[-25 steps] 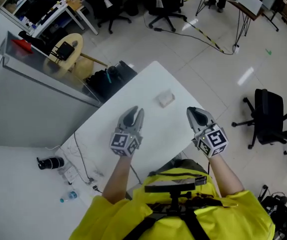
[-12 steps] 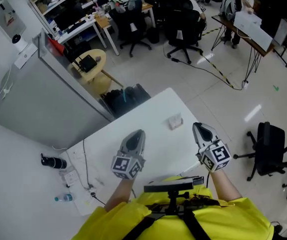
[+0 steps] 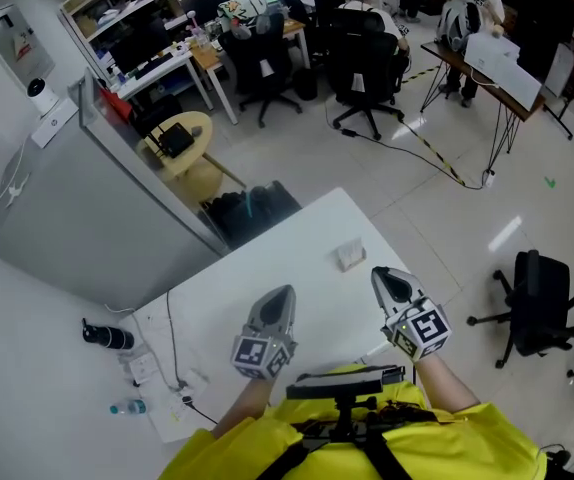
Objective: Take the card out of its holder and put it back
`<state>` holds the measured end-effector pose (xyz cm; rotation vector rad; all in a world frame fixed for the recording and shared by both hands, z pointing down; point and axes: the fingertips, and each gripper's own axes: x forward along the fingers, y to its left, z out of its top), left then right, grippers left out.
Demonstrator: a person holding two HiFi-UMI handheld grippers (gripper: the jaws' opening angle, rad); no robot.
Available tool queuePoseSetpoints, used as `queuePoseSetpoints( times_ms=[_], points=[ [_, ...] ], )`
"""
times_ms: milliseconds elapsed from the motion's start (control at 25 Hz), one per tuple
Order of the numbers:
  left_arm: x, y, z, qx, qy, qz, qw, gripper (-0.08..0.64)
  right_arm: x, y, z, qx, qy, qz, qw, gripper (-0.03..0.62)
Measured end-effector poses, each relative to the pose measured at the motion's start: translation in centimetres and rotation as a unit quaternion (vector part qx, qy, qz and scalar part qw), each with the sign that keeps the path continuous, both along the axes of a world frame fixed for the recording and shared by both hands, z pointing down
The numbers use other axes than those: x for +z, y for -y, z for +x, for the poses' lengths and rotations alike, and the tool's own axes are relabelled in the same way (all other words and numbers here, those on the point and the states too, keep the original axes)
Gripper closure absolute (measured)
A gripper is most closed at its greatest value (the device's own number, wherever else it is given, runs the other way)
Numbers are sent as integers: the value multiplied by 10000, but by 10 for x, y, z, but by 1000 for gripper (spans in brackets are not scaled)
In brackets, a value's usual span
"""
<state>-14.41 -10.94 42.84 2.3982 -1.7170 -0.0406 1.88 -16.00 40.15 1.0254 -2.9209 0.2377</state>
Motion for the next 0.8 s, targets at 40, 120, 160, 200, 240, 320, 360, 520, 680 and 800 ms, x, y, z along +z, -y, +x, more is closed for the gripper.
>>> queuePoseSetpoints(
  times_ms=[40, 120, 160, 200, 240, 320, 360, 520, 680, 800],
  points=[
    [2, -1, 1, 21, -12, -10, 10000, 555, 2, -2, -1, -12, -11, -22, 10000, 592],
    [3, -2, 4, 58, -25, -16, 10000, 555, 5, -6, -2, -2, -41, -31, 10000, 592],
    [4, -2, 6, 79, -19, -16, 10000, 555, 6, -7, -2, 23, -73, -24, 10000, 592],
    [4, -3, 8, 103, -14, -24, 9999, 555, 7, -8, 0, 52, -96, -22, 9999, 592],
    [4, -3, 10, 129, -19, -47, 9999, 555, 7, -9, 2, 80, -103, -28, 9999, 592],
    [5, -3, 13, 177, -46, -101, 9998, 555, 7, -10, 5, 119, -99, -53, 9999, 592],
    [7, -3, 14, 197, -58, -120, 9997, 555, 7, -11, 5, 128, -97, -61, 9999, 592],
    [16, -6, 14, 259, -82, -211, 9994, 555, 11, -17, 5, 133, -104, -61, 9998, 592],
    [14, -5, 21, 311, -60, -209, 9993, 555, 10, -19, 12, 179, -104, -95, 9997, 592],
    [14, -6, 24, 358, -97, -211, 9991, 555, 9, -21, 15, 233, -108, -96, 9996, 592]
  ],
)
